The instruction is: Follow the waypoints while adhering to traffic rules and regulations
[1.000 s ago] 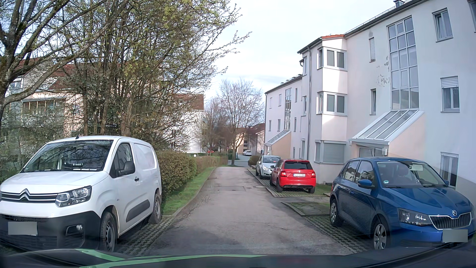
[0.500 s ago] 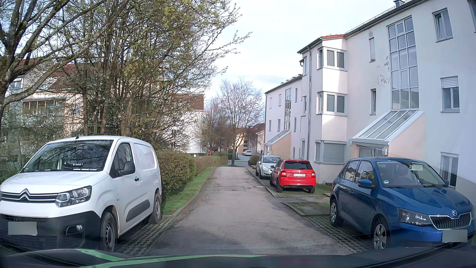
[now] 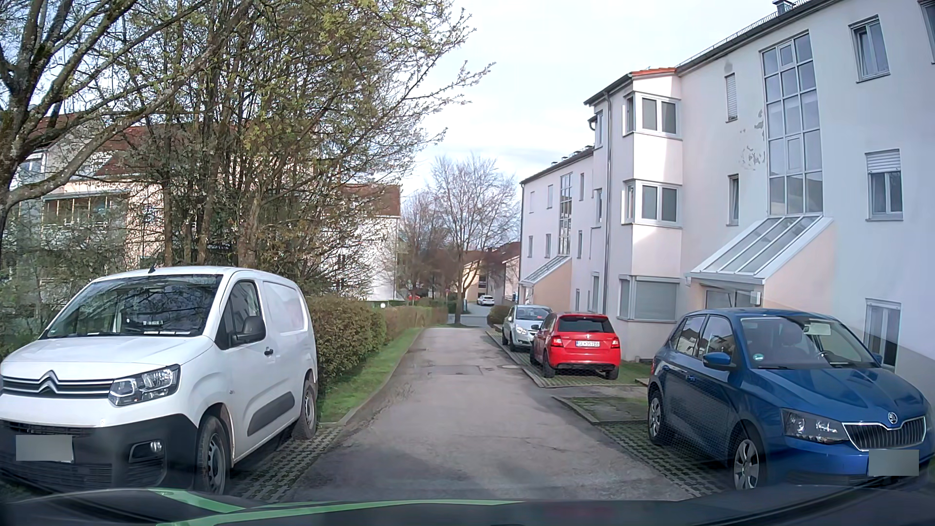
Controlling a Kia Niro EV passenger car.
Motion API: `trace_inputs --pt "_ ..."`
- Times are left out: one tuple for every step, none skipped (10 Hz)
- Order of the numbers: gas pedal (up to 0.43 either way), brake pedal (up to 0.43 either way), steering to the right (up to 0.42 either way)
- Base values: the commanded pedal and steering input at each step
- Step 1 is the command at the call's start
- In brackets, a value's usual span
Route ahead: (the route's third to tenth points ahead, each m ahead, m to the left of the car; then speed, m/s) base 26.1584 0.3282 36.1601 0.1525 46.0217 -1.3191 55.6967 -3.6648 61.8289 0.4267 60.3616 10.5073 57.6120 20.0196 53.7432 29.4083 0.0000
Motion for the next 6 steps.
trace_inputs --pt "0.0 0.652 0.006" --pt "0.0 0.652 0.006" --pt "0.0 0.64 0.006" --pt "0.0 0.634 0.006" --pt "0.0 0.64 0.006" --pt "0.0 0.628 0.006"
